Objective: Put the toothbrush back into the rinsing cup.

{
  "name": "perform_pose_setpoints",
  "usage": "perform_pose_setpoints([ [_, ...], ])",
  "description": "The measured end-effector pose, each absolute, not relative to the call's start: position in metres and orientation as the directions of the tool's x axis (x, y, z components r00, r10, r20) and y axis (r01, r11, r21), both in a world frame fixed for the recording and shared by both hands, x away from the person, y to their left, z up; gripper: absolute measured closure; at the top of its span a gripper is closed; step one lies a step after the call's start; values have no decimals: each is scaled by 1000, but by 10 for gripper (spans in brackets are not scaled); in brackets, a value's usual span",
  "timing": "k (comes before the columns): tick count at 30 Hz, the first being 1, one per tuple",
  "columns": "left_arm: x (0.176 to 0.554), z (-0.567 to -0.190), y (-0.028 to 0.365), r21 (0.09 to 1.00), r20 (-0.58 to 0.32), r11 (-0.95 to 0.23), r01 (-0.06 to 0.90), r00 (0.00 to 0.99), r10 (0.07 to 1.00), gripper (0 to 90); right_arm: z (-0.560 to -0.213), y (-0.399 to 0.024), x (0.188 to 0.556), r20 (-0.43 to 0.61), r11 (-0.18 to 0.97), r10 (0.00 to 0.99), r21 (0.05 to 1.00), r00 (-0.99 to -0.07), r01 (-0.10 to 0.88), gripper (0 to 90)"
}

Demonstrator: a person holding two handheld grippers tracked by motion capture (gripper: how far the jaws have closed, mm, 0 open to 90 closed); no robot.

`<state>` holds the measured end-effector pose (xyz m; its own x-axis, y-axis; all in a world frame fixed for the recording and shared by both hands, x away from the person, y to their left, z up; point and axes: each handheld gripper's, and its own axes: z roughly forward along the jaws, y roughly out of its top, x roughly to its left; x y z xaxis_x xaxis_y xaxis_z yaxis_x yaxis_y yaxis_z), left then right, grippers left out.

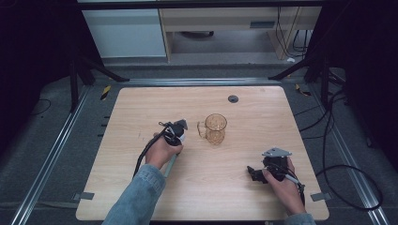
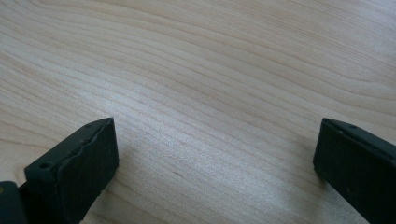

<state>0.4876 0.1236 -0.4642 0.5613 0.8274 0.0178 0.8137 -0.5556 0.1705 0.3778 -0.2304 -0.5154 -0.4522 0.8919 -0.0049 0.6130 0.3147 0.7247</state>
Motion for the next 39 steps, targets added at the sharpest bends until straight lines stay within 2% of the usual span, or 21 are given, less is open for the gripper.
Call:
perform_pose_setpoints([
  [9, 487, -463, 127, 183, 27, -568, 803, 573, 819, 784, -515, -230, 378, -5, 315, 892, 725, -452, 613, 4],
  [19, 487, -447, 132, 264, 8, -559, 786, 577, 817, 786, -515, -230, 378, -5, 315, 892, 725, -452, 613, 4],
  [24, 485, -435, 131, 304, 30, -562, 769, 582, 812, 786, -515, -230, 378, -5, 315, 892, 725, -452, 613, 4],
  [39, 476, -397, 137, 516, -14, -511, 687, 603, 798, 787, -515, -230, 378, -4, 316, 890, 724, -456, 612, 4],
])
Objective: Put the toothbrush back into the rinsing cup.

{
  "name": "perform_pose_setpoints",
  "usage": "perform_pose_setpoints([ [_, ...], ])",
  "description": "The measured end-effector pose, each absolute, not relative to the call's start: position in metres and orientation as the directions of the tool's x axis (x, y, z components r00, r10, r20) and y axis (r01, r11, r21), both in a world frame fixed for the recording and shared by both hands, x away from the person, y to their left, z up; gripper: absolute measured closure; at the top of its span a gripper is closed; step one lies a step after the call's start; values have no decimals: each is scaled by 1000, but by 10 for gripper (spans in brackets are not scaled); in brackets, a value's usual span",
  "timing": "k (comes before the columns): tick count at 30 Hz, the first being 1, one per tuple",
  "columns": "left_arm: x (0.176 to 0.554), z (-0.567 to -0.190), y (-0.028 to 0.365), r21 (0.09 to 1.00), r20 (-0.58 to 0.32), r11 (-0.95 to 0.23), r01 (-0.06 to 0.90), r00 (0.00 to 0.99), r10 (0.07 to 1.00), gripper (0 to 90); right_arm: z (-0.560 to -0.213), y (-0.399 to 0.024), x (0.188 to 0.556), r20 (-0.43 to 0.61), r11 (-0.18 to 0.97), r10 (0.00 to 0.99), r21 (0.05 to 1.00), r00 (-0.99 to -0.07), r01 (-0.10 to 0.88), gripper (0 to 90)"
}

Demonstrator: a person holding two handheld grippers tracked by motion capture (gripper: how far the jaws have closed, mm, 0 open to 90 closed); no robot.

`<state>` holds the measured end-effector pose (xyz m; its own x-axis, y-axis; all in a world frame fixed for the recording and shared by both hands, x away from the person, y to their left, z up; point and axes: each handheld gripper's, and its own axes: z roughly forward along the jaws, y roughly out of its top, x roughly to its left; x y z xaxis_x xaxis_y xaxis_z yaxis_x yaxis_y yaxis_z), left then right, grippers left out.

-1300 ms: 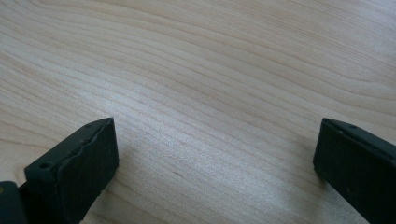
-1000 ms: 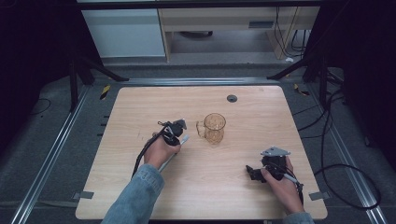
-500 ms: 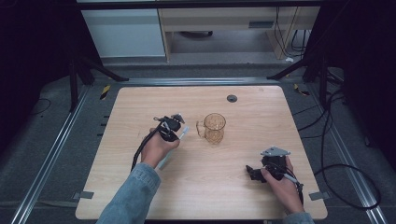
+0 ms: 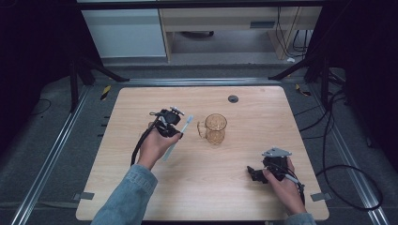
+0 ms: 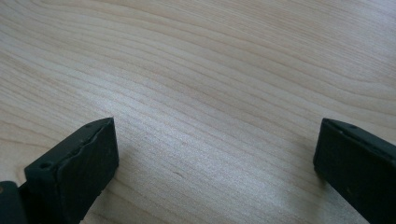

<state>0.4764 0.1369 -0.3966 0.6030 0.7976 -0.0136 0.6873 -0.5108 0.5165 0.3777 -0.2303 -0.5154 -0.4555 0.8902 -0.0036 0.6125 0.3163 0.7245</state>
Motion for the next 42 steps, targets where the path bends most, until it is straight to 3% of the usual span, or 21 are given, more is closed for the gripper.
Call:
perform_pose_setpoints([
  [19, 459, -360, 124, 752, -11, -385, 535, 594, 805, 787, -515, -229, 377, -7, 327, 884, 724, -468, 607, 4],
  [28, 450, -355, 106, 822, 16, -329, 466, 558, 830, 786, -515, -230, 377, -7, 329, 883, 724, -470, 607, 4],
  [42, 439, -351, 82, 919, -25, -182, 350, 513, 858, 787, -515, -230, 377, -8, 331, 882, 723, -471, 607, 4],
])
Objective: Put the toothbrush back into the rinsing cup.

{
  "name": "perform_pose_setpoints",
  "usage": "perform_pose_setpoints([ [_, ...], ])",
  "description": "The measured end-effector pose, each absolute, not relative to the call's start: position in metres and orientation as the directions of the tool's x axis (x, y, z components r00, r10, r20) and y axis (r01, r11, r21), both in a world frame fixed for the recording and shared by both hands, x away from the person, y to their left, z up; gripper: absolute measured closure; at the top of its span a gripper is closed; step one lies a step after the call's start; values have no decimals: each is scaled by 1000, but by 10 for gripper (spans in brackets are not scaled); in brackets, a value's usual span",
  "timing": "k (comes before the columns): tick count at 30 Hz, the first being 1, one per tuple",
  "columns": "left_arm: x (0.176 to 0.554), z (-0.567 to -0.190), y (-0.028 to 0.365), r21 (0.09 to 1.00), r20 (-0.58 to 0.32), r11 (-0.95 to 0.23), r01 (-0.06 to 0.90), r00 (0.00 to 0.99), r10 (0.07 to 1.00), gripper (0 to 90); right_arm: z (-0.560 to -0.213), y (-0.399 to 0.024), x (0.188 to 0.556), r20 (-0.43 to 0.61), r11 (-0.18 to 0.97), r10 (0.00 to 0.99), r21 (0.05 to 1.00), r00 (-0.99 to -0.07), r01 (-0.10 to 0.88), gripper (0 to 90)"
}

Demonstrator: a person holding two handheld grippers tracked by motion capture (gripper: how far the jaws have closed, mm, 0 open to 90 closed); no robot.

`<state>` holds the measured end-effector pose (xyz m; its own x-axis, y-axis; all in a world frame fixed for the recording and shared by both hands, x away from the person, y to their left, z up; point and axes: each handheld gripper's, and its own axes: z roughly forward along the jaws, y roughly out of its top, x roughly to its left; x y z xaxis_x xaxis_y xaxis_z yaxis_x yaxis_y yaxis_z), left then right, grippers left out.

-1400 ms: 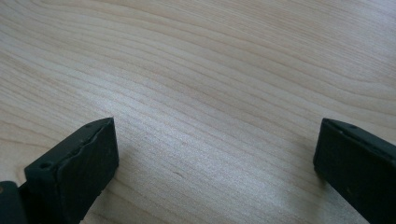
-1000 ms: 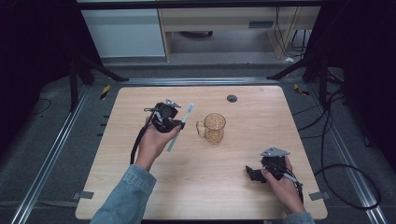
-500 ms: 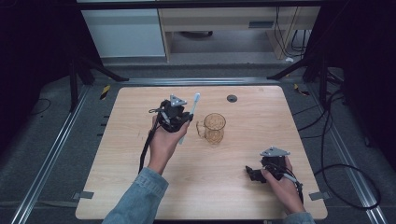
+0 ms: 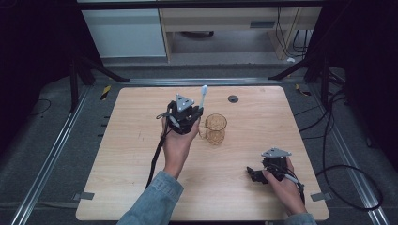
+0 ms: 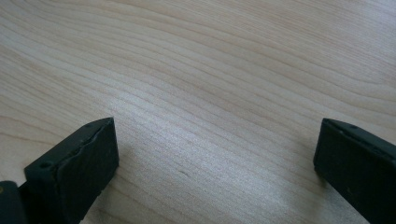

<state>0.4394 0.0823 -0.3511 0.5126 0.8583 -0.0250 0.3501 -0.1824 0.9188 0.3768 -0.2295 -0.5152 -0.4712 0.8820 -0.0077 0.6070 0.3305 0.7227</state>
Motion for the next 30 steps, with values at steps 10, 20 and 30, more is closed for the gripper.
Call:
perform_pose_setpoints([
  [10, 438, -356, 77, 953, -44, -108, 281, 485, 873, 786, -515, -229, 377, -7, 331, 882, 723, -472, 607, 4],
  [20, 440, -360, 79, 981, -40, -53, 185, 468, 883, 786, -515, -229, 377, -7, 331, 881, 724, -474, 605, 4],
  [30, 443, -366, 80, 990, -45, -23, 140, 460, 887, 786, -515, -230, 377, -10, 335, 880, 723, -476, 604, 4],
])
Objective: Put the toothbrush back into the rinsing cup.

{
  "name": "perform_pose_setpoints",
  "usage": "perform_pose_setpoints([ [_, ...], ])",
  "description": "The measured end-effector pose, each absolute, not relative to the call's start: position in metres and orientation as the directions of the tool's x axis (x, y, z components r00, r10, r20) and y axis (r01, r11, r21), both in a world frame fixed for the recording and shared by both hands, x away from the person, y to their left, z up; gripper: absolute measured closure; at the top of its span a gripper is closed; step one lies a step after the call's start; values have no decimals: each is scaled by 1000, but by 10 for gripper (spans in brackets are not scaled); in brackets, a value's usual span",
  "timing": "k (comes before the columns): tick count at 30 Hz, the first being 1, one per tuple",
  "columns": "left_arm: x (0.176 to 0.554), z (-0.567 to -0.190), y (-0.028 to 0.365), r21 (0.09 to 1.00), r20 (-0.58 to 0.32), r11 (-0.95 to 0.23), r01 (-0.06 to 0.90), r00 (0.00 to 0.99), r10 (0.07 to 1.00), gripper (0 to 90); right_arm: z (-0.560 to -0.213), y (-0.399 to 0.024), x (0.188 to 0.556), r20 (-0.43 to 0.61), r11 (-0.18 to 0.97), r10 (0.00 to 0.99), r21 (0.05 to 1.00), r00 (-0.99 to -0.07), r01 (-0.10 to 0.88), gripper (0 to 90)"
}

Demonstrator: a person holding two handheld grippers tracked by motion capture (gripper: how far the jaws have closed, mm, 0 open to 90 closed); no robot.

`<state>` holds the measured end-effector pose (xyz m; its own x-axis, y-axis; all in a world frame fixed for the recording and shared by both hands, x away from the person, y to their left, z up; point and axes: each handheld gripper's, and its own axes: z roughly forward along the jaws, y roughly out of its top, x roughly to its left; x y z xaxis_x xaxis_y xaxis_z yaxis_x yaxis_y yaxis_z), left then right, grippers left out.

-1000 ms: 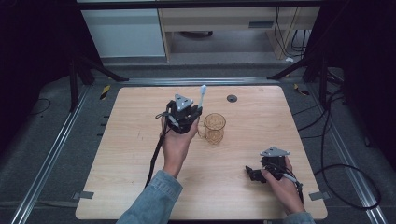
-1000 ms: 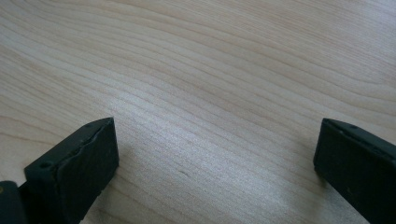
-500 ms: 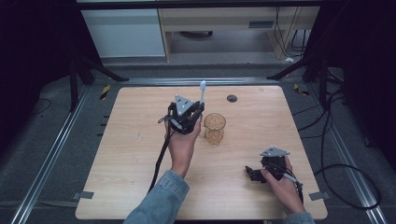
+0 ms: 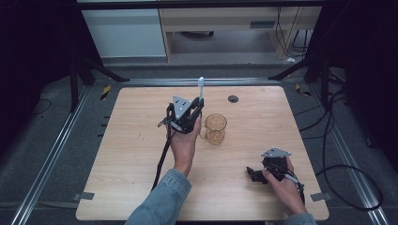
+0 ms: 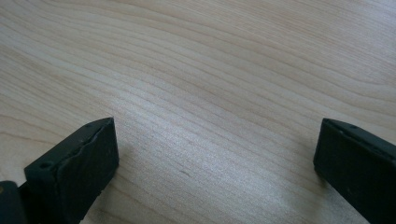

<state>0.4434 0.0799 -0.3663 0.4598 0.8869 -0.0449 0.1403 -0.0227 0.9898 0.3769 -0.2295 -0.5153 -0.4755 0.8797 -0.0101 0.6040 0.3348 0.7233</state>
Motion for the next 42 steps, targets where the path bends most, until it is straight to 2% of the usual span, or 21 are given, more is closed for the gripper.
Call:
perform_pose_setpoints([
  [13, 443, -372, 79, 997, -39, 6, 71, 468, 883, 786, -515, -229, 376, 0, 329, 879, 723, -476, 608, 4],
  [31, 446, -376, 87, 998, -57, 47, 32, 458, 887, 786, -515, -229, 377, -9, 337, 877, 724, -481, 602, 4],
  [35, 447, -381, 90, 996, -93, 79, 51, 459, 883, 786, -515, -229, 377, -9, 338, 876, 723, -482, 602, 4],
  [42, 447, -383, 90, 997, -73, 67, 29, 459, 886, 786, -515, -229, 377, -8, 338, 876, 724, -482, 601, 3],
])
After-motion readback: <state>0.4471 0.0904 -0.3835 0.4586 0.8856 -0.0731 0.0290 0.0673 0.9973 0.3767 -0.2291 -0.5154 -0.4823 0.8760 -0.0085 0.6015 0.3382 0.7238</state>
